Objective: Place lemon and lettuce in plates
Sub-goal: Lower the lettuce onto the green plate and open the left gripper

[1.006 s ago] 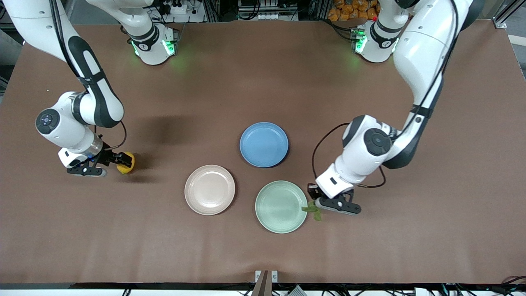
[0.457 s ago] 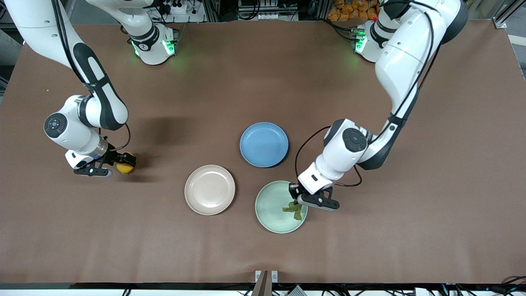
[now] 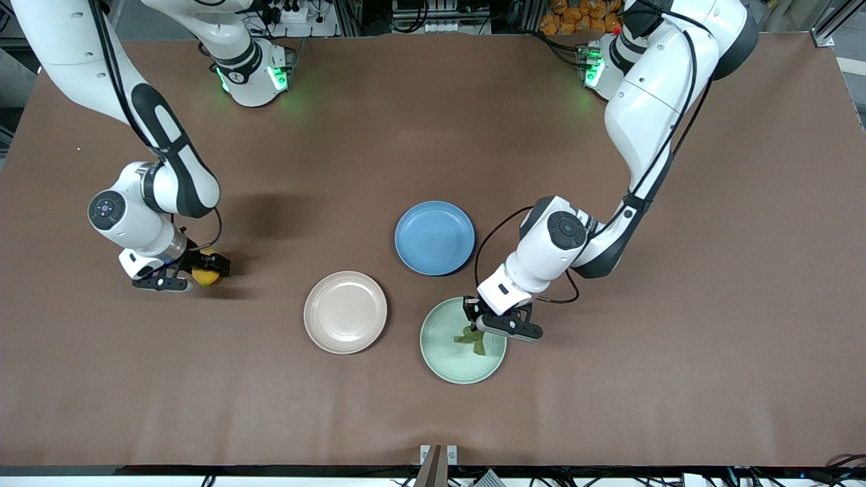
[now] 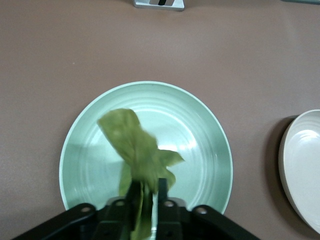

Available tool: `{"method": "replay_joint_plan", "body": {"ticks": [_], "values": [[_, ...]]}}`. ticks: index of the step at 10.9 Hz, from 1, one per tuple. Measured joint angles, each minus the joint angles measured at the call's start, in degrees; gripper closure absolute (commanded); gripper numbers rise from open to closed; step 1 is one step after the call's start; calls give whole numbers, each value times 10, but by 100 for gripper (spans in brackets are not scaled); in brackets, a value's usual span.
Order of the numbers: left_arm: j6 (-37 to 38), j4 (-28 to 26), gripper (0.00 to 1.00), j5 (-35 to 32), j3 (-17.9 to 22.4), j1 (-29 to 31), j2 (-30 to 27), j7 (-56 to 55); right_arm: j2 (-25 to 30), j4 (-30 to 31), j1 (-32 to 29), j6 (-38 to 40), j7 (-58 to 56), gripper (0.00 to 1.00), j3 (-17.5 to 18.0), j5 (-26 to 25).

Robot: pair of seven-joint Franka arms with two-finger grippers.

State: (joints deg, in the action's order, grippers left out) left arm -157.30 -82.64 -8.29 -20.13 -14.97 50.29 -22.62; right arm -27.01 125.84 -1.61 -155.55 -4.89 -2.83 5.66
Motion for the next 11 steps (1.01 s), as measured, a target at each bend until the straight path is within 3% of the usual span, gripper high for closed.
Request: {"method": "replay_joint_plan", "body": {"ticks": [1, 4, 8, 11], "values": [[-1, 1, 0, 0, 0, 0, 0, 0, -4, 0, 0, -4, 0, 31, 0, 0], [-3, 4, 0, 0, 0, 0, -1, 0, -5, 0, 0, -5, 0, 57, 0, 0], [1, 3, 0, 0, 3, 22, -22, 0, -5, -1, 0, -3, 0, 61, -1, 0], [73, 1, 0, -1, 3, 49, -66, 1, -3, -28, 1, 48, 0, 61, 0, 0]]}}
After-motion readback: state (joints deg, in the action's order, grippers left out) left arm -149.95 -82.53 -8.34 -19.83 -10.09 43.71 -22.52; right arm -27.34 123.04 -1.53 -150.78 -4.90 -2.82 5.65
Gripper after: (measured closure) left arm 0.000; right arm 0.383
